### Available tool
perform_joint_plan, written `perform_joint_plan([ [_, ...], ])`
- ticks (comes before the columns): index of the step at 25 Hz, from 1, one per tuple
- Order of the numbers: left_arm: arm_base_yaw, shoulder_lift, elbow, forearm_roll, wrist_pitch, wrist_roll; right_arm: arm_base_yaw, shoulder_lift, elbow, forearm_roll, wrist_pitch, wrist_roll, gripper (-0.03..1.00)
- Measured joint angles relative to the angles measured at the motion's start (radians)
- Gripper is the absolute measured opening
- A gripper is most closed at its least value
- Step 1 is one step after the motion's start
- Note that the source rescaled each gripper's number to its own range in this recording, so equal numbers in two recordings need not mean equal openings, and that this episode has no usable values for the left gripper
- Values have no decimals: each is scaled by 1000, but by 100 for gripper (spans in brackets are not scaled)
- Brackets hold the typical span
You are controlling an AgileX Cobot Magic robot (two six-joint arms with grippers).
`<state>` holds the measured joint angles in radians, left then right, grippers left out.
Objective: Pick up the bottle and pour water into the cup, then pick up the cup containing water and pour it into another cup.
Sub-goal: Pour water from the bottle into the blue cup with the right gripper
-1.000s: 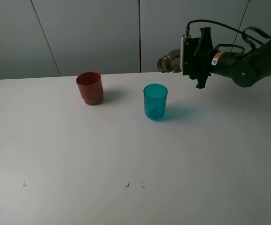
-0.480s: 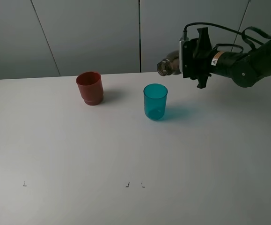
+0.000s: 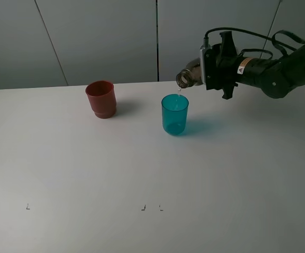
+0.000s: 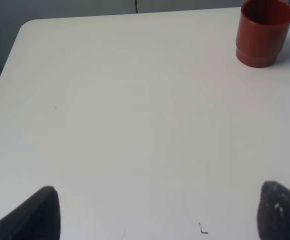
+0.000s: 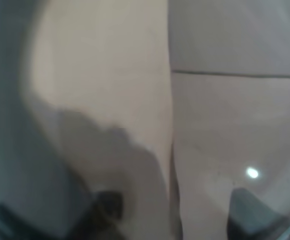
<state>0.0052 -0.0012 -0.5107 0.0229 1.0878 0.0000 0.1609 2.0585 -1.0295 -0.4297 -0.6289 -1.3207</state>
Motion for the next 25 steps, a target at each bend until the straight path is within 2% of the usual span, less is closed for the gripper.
perform_joint_plan([
  [25, 0, 0, 0, 0, 0, 7, 0, 0, 0, -4, -23, -49, 0],
])
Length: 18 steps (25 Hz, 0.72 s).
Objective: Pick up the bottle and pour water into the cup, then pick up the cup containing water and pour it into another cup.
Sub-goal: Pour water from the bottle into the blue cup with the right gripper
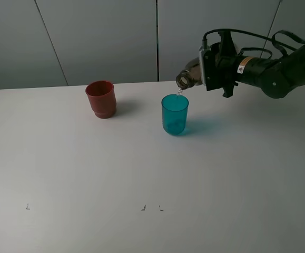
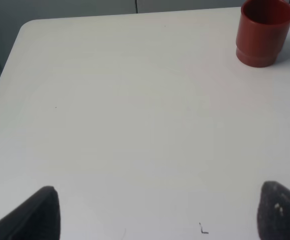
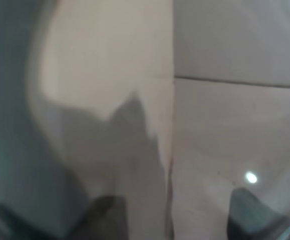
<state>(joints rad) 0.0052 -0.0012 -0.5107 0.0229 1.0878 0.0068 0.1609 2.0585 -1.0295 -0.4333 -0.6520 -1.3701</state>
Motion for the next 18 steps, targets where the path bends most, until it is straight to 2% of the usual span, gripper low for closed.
perform_joint_plan([
  [18, 0, 0, 0, 0, 0, 0, 0, 0, 0, 35, 0, -17, 0],
])
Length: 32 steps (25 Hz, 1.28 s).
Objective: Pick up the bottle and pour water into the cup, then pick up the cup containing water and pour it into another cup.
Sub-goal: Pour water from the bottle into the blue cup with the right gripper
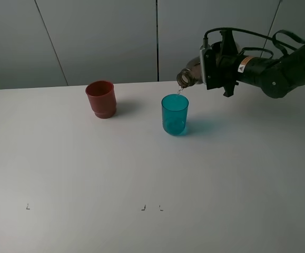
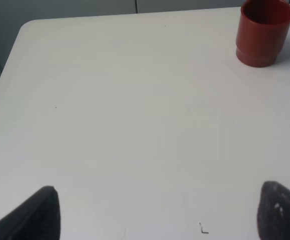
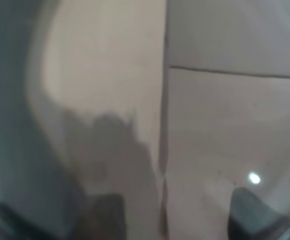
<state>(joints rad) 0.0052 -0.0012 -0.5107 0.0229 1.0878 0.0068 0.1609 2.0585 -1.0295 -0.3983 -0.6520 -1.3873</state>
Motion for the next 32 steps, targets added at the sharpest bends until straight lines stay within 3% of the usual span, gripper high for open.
perform_joint_plan([
  [32, 0, 0, 0, 0, 0, -7, -14, 0, 0, 17, -28, -50, 0],
])
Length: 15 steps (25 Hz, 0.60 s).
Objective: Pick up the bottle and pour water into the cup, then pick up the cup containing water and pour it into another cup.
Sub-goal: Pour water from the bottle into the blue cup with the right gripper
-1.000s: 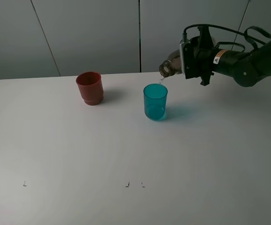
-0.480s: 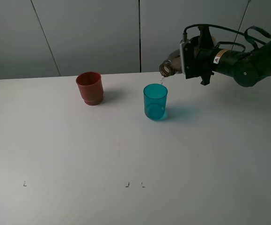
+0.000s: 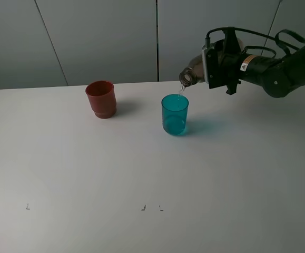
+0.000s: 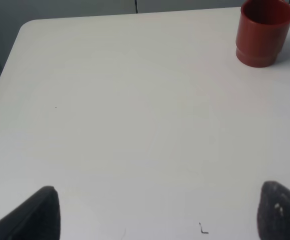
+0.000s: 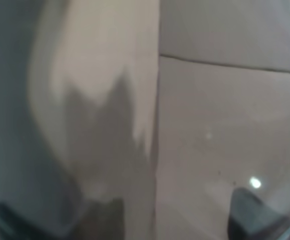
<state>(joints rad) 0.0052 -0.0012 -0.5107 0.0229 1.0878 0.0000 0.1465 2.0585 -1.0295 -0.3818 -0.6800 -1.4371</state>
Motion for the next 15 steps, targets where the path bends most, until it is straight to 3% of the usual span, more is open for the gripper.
perform_joint_plan([
  [15, 0, 0, 0, 0, 0, 0, -2, 0, 0, 0, -11, -48, 0],
])
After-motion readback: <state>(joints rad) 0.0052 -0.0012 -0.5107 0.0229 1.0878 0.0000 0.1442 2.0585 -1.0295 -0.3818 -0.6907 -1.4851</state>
